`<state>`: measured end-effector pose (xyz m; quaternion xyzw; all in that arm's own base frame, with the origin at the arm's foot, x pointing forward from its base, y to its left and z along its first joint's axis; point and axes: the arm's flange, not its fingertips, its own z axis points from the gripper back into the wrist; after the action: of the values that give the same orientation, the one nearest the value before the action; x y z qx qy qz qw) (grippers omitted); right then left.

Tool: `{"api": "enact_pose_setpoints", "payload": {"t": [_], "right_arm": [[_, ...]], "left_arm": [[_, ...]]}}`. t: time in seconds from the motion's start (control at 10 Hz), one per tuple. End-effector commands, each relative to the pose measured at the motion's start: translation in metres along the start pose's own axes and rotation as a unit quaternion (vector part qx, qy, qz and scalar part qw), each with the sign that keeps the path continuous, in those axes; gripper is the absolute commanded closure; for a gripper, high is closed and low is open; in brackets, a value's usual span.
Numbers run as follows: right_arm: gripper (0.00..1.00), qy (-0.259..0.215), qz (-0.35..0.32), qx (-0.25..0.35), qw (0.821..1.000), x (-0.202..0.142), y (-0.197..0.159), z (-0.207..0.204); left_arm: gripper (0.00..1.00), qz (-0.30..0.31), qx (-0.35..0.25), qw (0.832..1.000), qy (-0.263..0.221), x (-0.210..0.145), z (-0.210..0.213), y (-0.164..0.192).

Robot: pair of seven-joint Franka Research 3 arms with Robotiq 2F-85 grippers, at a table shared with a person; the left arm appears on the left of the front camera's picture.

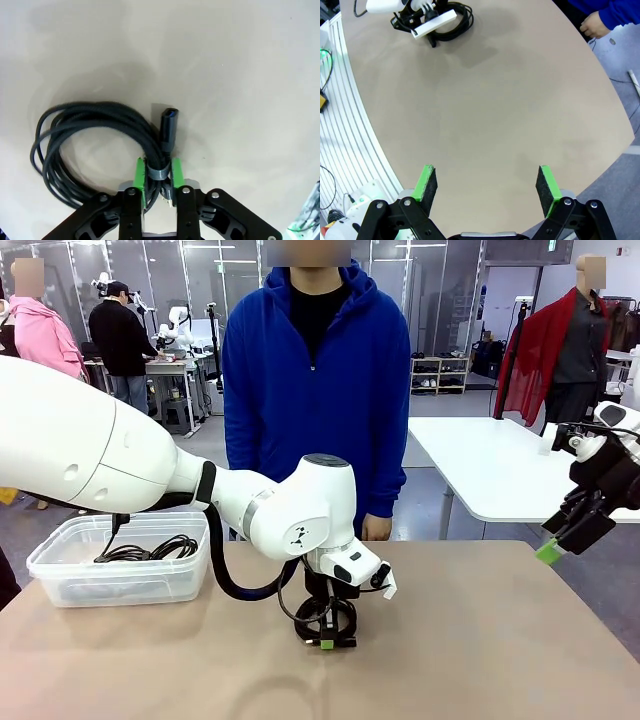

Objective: Organize and store the cables.
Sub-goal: Place the USB Extension Cable into the Organizing box.

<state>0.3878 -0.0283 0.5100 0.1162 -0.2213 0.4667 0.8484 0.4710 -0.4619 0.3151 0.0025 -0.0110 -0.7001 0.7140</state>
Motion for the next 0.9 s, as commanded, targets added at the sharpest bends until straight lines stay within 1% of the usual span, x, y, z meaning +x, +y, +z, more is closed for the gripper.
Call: {"api": "enact_pose_setpoints", "payload": {"t": [0.0,0.3,0.4,0.5,0.6,0.7,0.8], "right_arm": [[0.0,0.002,-0.001,0.003,1.0,0.0,0.0,0.001],[0.0,0.002,-0.001,0.003,1.0,0.0,0.0,0.001],[0.0,0.002,-0.001,0.003,1.0,0.0,0.0,0.001],[0.0,0.002,-0.001,0.003,1.0,0.0,0.0,0.001],[0.0,0.002,-0.001,0.003,1.0,0.0,0.0,0.001],[0.0,0.002,-0.001,0.003,1.0,0.0,0.0,0.001],[0.0,0.002,-0.001,0.003,1.0,0.0,0.0,0.001]], "left_arm": [[1.0,0.003,-0.006,1.0,0.0,0.002,0.003,0.0],[1.0,0.002,0.01,1.0,-0.009,-0.004,0.017,-0.005],[1.0,-0.031,0.004,0.999,-0.028,-0.007,0.035,-0.012],[1.0,-0.066,0.002,0.998,-0.018,-0.011,0.052,-0.017],[0.98,-0.079,-0.001,0.997,-0.013,-0.013,0.071,-0.022],[0.98,-0.075,-0.004,0.997,0.011,-0.011,0.085,-0.026],[0.98,-0.056,-0.009,0.998,0.011,-0.009,0.091,-0.027]]}}
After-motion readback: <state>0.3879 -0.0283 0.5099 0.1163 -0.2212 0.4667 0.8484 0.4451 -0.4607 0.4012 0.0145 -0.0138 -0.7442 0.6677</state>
